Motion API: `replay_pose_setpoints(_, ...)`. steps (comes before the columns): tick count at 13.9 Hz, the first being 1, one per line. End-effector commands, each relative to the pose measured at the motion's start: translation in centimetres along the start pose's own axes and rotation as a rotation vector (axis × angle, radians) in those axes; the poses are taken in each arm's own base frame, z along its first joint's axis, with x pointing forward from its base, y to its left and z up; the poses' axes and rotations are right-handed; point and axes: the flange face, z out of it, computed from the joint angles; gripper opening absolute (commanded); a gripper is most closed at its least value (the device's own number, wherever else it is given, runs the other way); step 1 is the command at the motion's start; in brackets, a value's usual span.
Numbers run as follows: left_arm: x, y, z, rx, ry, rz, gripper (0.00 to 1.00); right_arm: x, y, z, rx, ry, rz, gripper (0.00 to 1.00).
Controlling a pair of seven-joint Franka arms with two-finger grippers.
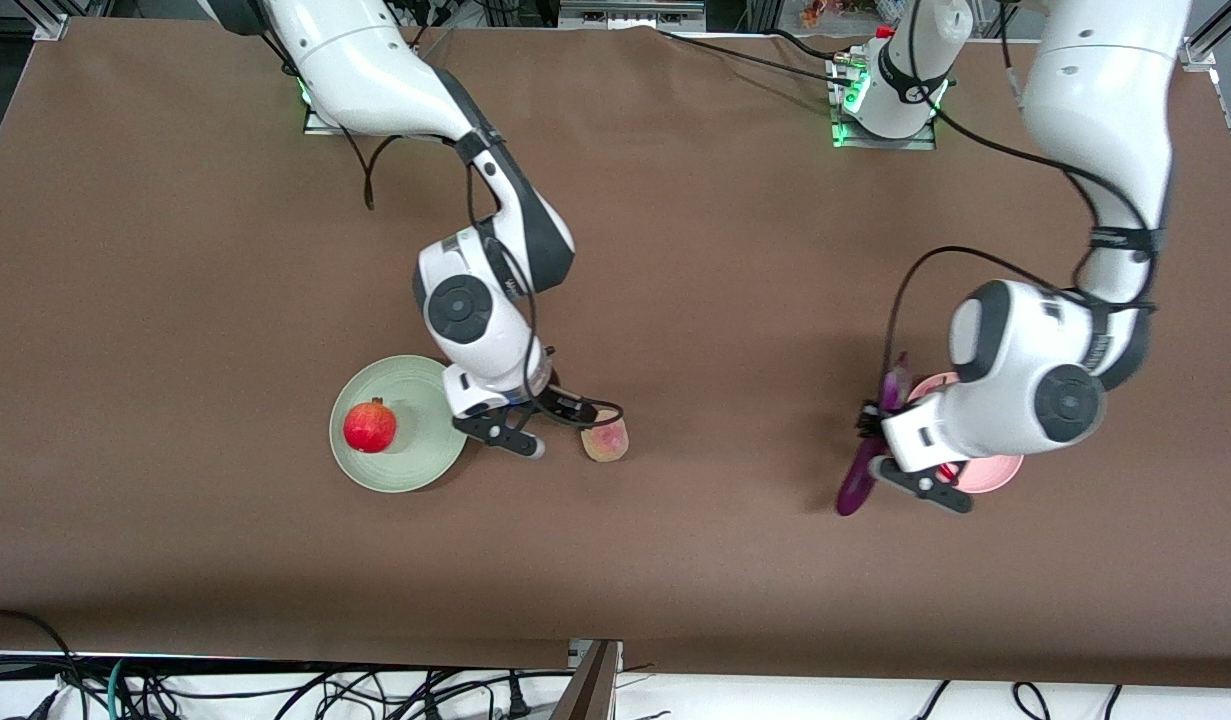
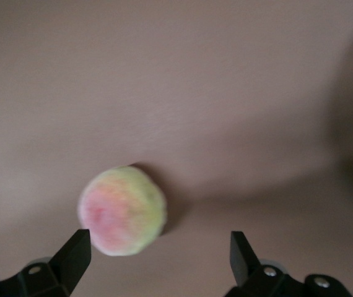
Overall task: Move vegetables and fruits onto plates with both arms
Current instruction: 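Carry the eggplant to the pink plate while the right gripper grasps the peach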
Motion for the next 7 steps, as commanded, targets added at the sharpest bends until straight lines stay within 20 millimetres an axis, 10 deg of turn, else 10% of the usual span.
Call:
replay_pose_setpoints(1, -3.4, -2.8, -0.5, 0.042, -0.084, 0.038, 0.00, -0.3, -2.1, 1.8, 0.050, 0.029, 0.056, 0.99)
replay_pose_setpoints(7, -8.0, -10.8, 2.8, 0.075, -0.050, 0.067, 0.00, -1.9, -2.7, 4.6, 0.084, 0.060, 0.067, 0.99)
